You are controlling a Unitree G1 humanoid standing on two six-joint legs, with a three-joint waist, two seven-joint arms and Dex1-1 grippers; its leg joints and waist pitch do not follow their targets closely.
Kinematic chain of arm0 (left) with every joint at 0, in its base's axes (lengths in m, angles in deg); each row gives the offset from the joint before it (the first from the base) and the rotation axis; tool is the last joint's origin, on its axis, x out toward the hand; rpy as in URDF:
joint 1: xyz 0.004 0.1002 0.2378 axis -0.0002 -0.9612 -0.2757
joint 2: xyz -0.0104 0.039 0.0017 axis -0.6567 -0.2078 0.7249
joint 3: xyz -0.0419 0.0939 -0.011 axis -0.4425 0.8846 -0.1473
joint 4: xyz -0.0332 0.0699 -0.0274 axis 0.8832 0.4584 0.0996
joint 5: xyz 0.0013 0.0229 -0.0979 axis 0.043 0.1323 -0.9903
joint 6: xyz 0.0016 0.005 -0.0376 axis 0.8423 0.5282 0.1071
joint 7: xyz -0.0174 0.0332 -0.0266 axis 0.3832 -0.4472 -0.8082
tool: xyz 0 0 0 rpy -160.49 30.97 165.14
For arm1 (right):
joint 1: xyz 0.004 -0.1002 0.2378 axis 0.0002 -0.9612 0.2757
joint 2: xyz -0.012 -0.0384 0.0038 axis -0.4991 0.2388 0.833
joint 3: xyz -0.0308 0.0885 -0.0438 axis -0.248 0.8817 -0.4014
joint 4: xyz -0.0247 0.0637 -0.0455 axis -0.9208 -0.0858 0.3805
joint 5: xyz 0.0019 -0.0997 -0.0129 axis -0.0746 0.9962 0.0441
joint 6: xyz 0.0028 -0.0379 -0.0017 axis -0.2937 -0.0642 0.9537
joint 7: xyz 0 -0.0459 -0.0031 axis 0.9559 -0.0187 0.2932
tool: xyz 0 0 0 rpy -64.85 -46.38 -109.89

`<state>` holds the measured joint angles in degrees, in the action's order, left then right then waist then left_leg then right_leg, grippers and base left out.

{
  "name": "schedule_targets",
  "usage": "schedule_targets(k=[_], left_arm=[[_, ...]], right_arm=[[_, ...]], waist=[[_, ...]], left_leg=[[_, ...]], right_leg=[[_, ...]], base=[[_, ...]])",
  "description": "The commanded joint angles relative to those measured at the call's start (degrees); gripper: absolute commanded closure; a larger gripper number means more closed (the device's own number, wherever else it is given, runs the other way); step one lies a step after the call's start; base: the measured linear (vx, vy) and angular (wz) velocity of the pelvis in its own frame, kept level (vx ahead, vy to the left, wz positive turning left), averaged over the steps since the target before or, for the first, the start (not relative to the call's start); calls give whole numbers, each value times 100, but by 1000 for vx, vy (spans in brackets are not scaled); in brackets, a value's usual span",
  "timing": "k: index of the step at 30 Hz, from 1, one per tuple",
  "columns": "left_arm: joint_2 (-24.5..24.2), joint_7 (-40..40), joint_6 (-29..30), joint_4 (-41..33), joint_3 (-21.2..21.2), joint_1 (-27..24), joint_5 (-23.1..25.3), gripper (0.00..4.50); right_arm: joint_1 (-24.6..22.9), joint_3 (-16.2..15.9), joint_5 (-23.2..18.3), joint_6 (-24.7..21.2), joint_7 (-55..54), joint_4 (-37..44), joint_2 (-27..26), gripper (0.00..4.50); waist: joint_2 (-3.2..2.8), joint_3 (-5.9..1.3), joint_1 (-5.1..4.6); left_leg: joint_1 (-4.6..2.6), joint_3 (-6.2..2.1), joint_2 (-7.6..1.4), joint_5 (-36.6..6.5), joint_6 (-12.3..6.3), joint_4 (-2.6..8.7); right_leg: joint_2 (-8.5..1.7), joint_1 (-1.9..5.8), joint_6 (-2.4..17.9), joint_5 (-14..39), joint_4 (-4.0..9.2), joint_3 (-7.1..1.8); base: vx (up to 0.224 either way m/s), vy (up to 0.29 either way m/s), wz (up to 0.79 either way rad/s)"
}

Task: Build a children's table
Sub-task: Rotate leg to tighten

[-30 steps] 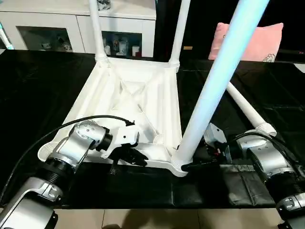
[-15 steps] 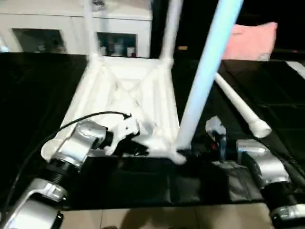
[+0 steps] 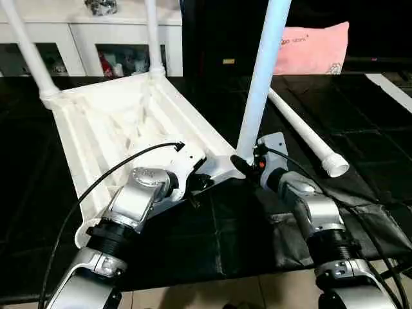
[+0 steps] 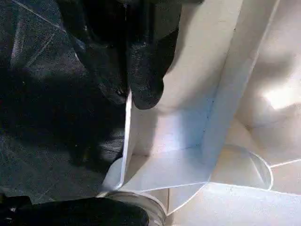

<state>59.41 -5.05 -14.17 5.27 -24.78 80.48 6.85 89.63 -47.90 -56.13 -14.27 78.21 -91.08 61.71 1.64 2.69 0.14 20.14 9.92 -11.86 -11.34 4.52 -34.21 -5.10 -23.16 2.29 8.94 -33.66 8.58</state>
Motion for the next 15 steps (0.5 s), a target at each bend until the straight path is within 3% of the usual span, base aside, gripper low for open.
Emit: schedule_targets(k=[1, 7, 10, 12, 15], left_arm=[[296, 9, -156, -436, 182, 111, -106, 450], [-54, -367, -597, -407, 322, 20, -99, 450], [-403, -808, -823, -336, 316, -20, -195, 450], [-463, -908, -864, -341, 318, -33, -208, 450], [-698, -1337, -1180, -279, 367, -71, -277, 450]], right_arm=[[-91, -557, -42, -159, 401, 83, -445, 116], [-299, -547, -142, -53, 645, 343, -237, 61], [-646, -668, -259, 147, 1407, 704, 257, 26], [-709, -677, -266, 169, 1559, 759, 366, 14], [-902, -744, -144, 404, 2155, 858, 845, 6]], waist=[[-22, -368, 39], [-27, -365, 44], [3, -359, 71], [-11, -356, 90], [19, -337, 126]], left_leg=[[32, -57, -150, -992, -298, 373], [26, -66, -164, -1020, -289, 391], [21, -51, -165, -1044, -345, 390], [22, -51, -173, -1030, -371, 391], [4, -46, -169, -1095, -342, 394]], right_leg=[[-384, 344, 659, 2021, 479, -370], [-389, 347, 671, 1943, 466, -384], [-394, 353, 692, 1892, 471, -394], [-392, 352, 693, 1869, 458, -401], [-402, 343, 654, 2126, 487, -397]], base=[[0, 0, 0], [0, 0, 0], [0, 0, 0], [0, 0, 0], [0, 0, 0]])
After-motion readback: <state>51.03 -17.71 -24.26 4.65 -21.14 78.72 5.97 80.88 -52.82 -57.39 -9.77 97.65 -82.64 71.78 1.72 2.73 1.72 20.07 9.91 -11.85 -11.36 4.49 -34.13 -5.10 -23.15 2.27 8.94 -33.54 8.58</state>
